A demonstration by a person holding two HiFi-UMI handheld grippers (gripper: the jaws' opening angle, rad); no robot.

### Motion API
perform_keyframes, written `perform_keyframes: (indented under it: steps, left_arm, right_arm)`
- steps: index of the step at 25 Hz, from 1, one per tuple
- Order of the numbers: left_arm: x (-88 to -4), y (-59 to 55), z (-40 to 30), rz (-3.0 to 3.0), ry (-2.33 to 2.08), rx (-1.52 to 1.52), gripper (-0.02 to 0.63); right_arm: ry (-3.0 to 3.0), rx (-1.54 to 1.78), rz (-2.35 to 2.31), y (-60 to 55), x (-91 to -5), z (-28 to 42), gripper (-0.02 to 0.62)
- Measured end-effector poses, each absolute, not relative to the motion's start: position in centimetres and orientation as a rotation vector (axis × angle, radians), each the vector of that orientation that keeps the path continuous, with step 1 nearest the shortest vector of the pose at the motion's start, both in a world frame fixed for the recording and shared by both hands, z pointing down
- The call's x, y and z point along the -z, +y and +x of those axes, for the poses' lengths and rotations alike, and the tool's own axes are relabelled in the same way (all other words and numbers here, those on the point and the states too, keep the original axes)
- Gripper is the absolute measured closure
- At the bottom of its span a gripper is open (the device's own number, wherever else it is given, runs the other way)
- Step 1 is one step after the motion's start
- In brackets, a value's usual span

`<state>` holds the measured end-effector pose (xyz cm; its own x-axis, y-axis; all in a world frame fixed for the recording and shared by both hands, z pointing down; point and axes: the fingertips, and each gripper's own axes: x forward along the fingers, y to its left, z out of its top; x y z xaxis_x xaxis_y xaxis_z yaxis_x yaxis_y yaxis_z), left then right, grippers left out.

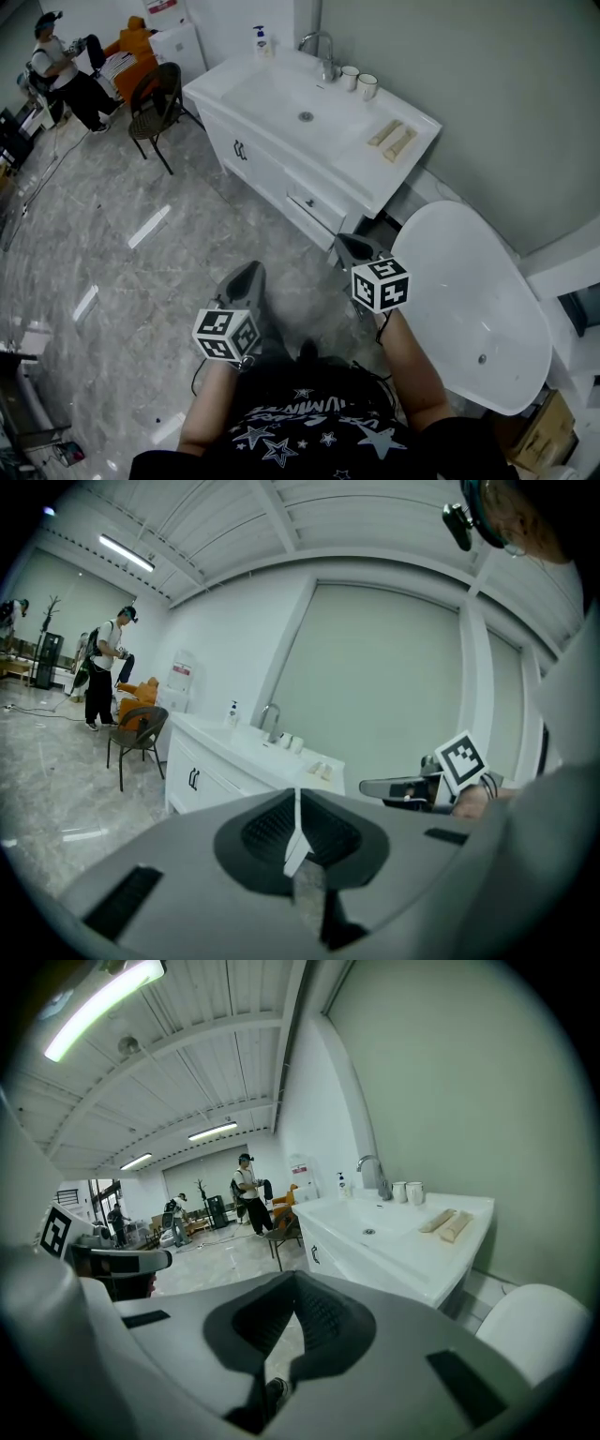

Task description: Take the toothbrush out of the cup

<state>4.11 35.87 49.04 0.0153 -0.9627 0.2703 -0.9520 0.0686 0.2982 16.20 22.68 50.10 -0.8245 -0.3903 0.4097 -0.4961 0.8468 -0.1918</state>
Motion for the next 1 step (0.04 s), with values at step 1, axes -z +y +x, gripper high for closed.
perform_keyframes:
  steps: [1]
  left_arm:
    - [-49.17,36.07,4.15,1.900,-1.956,0.037,0.578]
  right_arm:
    - [-2.664,-0.417,0.662,22.85,-50.30,16.23,0.583]
